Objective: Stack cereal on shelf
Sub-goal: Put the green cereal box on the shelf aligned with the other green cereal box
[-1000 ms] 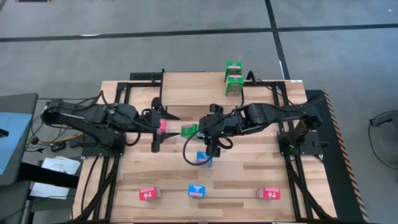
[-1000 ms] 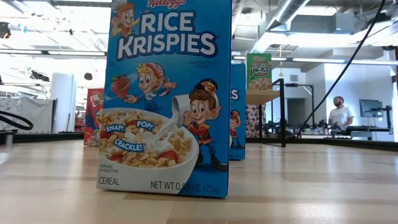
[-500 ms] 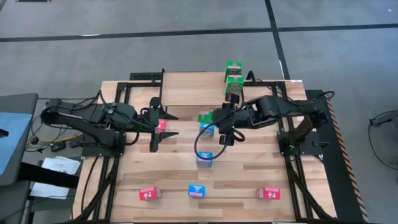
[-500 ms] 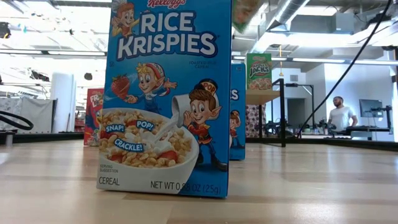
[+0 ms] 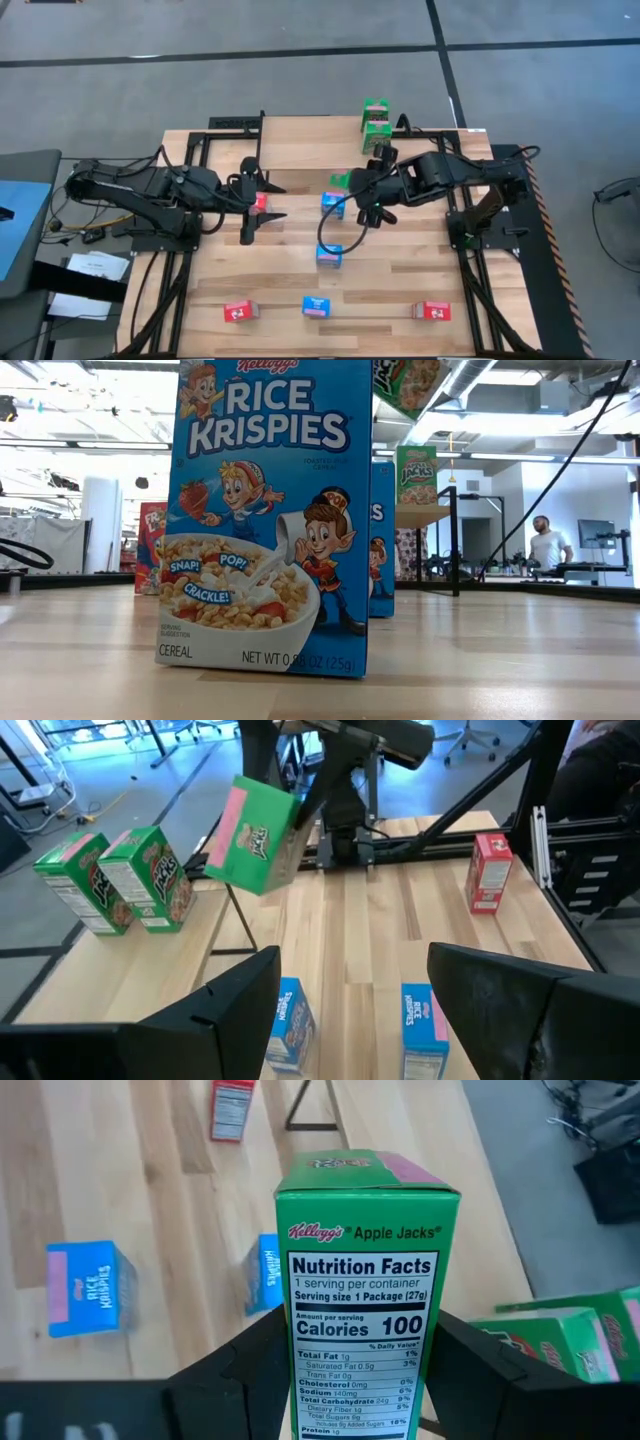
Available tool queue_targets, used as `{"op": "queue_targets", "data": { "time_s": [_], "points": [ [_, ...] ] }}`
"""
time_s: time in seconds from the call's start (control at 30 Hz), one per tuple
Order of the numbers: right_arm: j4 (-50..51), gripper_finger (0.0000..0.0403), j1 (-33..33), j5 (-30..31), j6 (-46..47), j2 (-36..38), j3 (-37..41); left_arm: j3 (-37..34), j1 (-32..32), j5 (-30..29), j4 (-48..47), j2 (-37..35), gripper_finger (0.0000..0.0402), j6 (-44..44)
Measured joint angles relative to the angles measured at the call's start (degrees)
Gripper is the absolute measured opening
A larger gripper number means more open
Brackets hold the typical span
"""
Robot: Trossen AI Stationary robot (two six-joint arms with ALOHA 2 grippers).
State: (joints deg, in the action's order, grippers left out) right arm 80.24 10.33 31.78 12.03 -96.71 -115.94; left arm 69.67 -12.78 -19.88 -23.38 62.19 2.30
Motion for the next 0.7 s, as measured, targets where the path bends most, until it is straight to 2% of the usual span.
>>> {"op": "queue_targets", "data": {
  "time_s": [0.2,0.4,0.7],
  "points": [
    [-0.36,0.0219,-1.24,3.58,0.62,0.35,2.25,0.00,0.00,0.00,-0.28,0.01,0.0242,0.01],
    [-5.60,0.0219,-3.84,3.94,3.69,6.49,15.41,0.00,0.02,0.00,-0.46,0.01,0.0242,0.03],
    [-26.40,0.0219,-7.68,1.06,2.60,21.79,36.49,0.00,0.02,-0.04,-0.35,0.03,0.0242,0.03]
  ]
}}
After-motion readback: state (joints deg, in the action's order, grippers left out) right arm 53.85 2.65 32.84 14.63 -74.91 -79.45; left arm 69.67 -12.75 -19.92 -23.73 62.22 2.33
